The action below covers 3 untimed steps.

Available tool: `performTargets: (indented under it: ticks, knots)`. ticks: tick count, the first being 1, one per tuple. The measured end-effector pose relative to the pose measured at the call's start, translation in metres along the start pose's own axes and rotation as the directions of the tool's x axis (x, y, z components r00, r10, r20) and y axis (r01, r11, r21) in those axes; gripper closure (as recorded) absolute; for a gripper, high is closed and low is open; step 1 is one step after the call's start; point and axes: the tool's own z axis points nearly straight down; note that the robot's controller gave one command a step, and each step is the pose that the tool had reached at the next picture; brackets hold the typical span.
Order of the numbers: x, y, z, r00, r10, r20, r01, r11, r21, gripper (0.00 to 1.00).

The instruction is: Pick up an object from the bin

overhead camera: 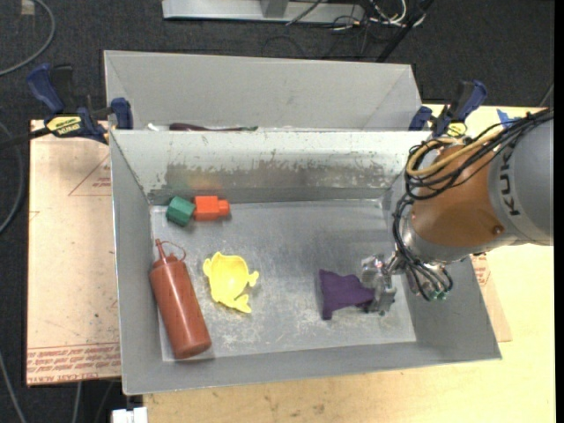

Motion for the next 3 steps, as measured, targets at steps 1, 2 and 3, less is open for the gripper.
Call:
performTargets:
  ticks: [1,2,3]
  knots:
    - [0.001,0.002,-0.041,1.0,-0.009,-0.008,0.009,1.0,-0.002,1.0]
    - [-0.012,0.009,-0.08,1.0,0.018,0.003,-0.018,1.0,-0.001,1.0]
    - [-0.007,0.013,-0.104,1.0,0.004,-0.012,-0.004,1.0,-0.003,1.0]
